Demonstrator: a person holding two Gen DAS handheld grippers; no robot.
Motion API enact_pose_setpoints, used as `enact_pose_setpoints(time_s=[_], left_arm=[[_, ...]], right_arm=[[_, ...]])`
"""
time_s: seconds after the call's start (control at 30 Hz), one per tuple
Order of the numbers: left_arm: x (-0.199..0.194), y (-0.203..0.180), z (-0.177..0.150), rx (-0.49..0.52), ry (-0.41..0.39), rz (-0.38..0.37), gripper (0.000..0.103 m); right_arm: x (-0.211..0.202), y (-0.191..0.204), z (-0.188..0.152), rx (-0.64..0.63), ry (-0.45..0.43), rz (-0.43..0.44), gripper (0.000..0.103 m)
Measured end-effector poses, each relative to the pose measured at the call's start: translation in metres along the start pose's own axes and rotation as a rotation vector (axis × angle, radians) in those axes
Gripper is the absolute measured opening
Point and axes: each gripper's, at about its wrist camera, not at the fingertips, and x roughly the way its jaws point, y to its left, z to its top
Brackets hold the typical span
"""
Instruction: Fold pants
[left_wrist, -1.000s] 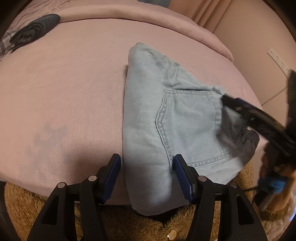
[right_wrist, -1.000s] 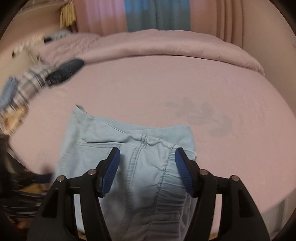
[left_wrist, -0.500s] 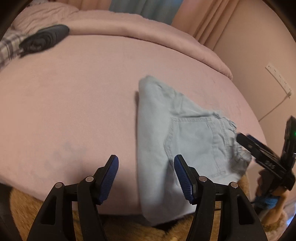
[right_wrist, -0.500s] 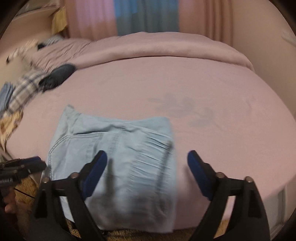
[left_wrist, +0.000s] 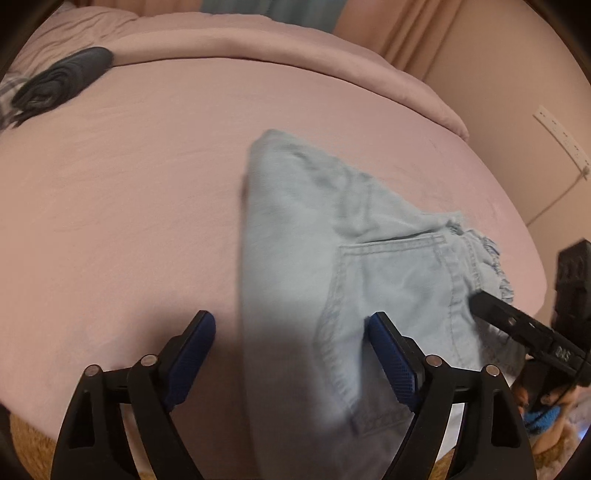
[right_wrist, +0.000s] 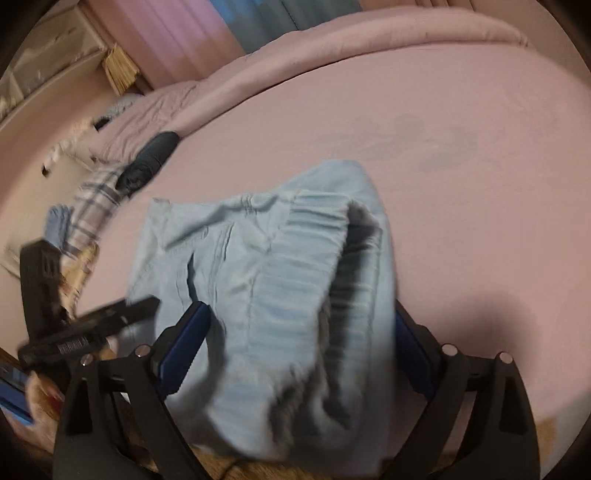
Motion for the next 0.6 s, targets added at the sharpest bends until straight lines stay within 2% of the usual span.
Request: enact_pose_setpoints(time_s=[0.03, 0.07, 0.1, 0.13, 0.17, 0.3, 0.4, 0.5, 0.6], left_arm=[[0.001, -0.002, 0.001, -0.004, 0.005, -0.012, 0.076], [0.002, -0.004, 0.002, -0.010, 0.012, -0.036, 0.061], [0.002, -0.005, 0.002, -0.013, 0.019, -0.043, 0.055], [0.001, -0.007, 0.002, -0.011, 0.016, -0.035, 0.053], [-0.001, -0.008, 0.001, -0.012, 0.011, -0.041, 0.043], [-0.018, -0.004, 0.001, -0.039, -0.013, -0.069, 0.026], [-0.044, -0.009, 0.010, -0.017, -0.068, -0.104, 0.025], [-0.077, -0.013, 0.024, 0.022, -0.164, -0.077, 0.025], [-0.098, -0.002, 0.042, 0.004, -0.231, -0.069, 0.025]], right_arm=[[0.002, 0.001, 0.002, 0.004, 0.000, 0.004, 0.093], [0.004, 0.003, 0.003, 0.004, 0.003, 0.001, 0.088], [0.003, 0.004, 0.001, 0.001, 0.001, -0.003, 0.083], [0.002, 0.007, 0.001, -0.003, -0.001, -0.002, 0.074], [0.000, 0.009, -0.002, -0.006, -0.007, 0.004, 0.063], [-0.015, 0.022, -0.005, -0.010, -0.048, -0.003, 0.045], [-0.034, 0.048, 0.007, -0.082, -0.104, 0.022, 0.039], [-0.046, 0.075, 0.026, -0.143, -0.159, 0.057, 0.039], [-0.049, 0.091, 0.049, -0.172, -0.200, 0.093, 0.039]])
